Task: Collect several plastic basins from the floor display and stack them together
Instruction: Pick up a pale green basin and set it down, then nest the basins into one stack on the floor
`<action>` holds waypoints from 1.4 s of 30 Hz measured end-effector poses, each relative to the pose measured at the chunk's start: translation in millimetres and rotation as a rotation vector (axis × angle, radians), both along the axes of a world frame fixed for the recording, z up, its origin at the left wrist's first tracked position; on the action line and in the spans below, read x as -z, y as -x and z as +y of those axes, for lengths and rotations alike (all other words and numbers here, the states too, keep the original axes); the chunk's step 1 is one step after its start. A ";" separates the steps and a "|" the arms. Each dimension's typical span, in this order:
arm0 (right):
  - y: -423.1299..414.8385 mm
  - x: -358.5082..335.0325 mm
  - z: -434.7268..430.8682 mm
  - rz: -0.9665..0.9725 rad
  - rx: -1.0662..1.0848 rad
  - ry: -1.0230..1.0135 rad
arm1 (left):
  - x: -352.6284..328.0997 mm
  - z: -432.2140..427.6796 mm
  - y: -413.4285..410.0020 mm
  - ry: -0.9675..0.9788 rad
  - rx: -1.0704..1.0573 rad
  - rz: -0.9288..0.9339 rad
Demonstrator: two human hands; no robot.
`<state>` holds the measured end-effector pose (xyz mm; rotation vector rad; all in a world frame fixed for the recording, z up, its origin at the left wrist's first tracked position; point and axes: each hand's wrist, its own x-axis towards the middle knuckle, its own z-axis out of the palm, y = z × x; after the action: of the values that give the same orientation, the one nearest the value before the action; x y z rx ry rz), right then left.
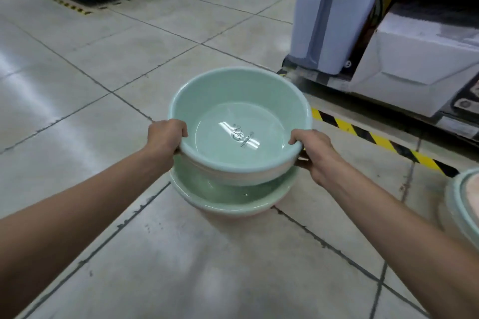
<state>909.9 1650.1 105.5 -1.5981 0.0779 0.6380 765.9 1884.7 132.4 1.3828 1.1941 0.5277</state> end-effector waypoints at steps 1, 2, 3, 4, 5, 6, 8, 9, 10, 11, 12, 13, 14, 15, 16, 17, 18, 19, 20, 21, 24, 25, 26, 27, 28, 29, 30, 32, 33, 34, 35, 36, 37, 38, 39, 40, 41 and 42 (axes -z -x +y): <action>4.7 6.6 4.3 0.003 -0.004 0.013 | 10.3 4.8 6.6 0.008 -0.004 0.008; 8.7 12.4 7.8 -0.002 -0.007 0.028 | 18.8 8.0 11.2 0.015 -0.007 0.017; 11.7 17.7 10.3 -0.012 -0.009 0.043 | 25.9 10.4 14.5 0.020 -0.007 0.031; 14.1 22.3 11.6 -0.024 -0.012 0.063 | 31.8 11.8 16.5 0.022 -0.004 0.048; 15.8 26.3 11.8 -0.040 -0.014 0.086 | 36.5 12.7 17.7 0.022 0.001 0.063; 17.0 29.0 11.3 -0.059 -0.014 0.108 | 40.0 13.3 18.1 0.019 0.008 0.076; 16.7 33.6 9.3 -0.096 -0.010 0.133 | 44.9 13.7 19.0 0.004 0.025 0.100; 15.0 35.8 8.7 -0.107 -0.006 0.138 | 46.9 14.3 19.4 -0.001 0.031 0.107; 13.8 36.7 8.8 -0.117 -0.003 0.151 | 49.2 15.1 19.7 -0.006 0.037 0.110; 12.8 38.3 9.3 -0.138 -0.007 0.173 | 51.2 15.9 20.2 -0.013 0.045 0.113; 12.2 40.3 9.5 -0.163 -0.020 0.196 | 53.0 16.6 20.3 -0.023 0.055 0.113; 11.8 42.8 10.0 -0.176 -0.036 0.218 | 54.6 17.7 19.8 -0.030 0.063 0.111; 12.2 46.2 10.0 -0.178 -0.047 0.233 | 56.7 19.0 18.9 -0.034 0.069 0.105; 14.3 48.6 9.8 -0.175 -0.064 0.244 | 59.1 20.0 18.7 -0.037 0.073 0.103; 17.1 50.7 9.3 -0.176 -0.080 0.253 | 61.1 20.6 18.3 -0.037 0.078 0.102; 19.7 52.7 9.1 -0.180 -0.092 0.251 | 63.3 20.8 18.2 -0.035 0.081 0.101; 21.3 55.5 9.8 -0.190 -0.090 0.240 | 66.6 20.6 18.6 -0.034 0.085 0.102; 22.6 58.5 11.1 -0.199 -0.072 0.230 | 70.2 20.0 19.0 -0.037 0.088 0.105; 23.8 61.5 12.0 -0.211 -0.042 0.215 | 74.1 19.1 19.3 -0.044 0.091 0.102; 24.7 64.8 12.7 -0.222 -0.008 0.207 | 76.5 17.7 19.2 -0.048 0.089 0.097; 27.7 77.2 12.9 -0.261 0.050 0.207 | 82.5 16.6 20.3 -0.048 0.080 0.057; 29.0 81.0 12.9 -0.277 0.061 0.202 | 84.6 16.8 20.7 -0.048 0.083 0.042; 30.4 83.9 13.1 -0.295 0.074 0.192 | 86.8 17.2 20.8 -0.049 0.090 0.031; 31.0 87.5 14.2 -0.316 0.084 0.187 | 88.3 16.8 20.9 -0.054 0.101 0.027; 31.7 90.2 15.5 -0.339 0.087 0.187 | 89.2 15.6 20.1 -0.064 0.113 0.028; 32.4 91.6 16.5 -0.351 0.090 0.190 | 89.5 14.3 19.0 -0.069 0.119 0.034; 32.3 92.5 17.6 -0.357 0.089 0.196 | 90.1 13.9 17.5 -0.069 0.117 0.034; 30.2 94.1 19.2 -0.368 0.079 0.216 | 91.3 16.3 15.7 -0.074 0.139 0.051; 28.8 94.0 19.7 -0.377 0.069 0.236 | 93.3 19.7 15.7 -0.088 0.166 0.076; 27.0 94.3 19.9 -0.383 0.049 0.255 | 95.5 24.2 15.6 -0.108 0.192 0.115; 26.2 92.1 19.9 -0.384 0.025 0.264 | 95.4 26.3 14.1 -0.132 0.218 0.169; 25.2 88.7 18.9 -0.379 0.003 0.259 | 93.3 25.6 11.0 -0.173 0.244 0.241; 23.1 85.2 16.4 -0.366 -0.010 0.248 | 86.9 21.6 6.6 -0.236 0.281 0.329; 19.9 81.2 11.8 -0.350 -0.010 0.230 | 78.5 16.0 0.3 -0.320 0.325 0.407; 15.4 77.4 4.0 -0.330 0.000 0.216 | 68.8 7.6 -7.2 -0.426 0.367 0.450; 10.7 73.2 -6.0 -0.318 0.020 0.203 | 61.5 -0.7 -15.6 -0.531 0.401 0.443; 6.7 67.9 -19.3 -0.317 0.049 0.195 | 54.2 -10.9 -24.4 -0.607 0.437 0.397; 2.8 62.0 -34.9 -0.329 0.074 0.192 | 49.3 -20.5 -34.6 -0.642 0.482 0.335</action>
<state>907.1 1615.1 43.5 -1.8581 -0.0471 0.3113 800.5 1864.2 83.2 2.3040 0.9218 0.3478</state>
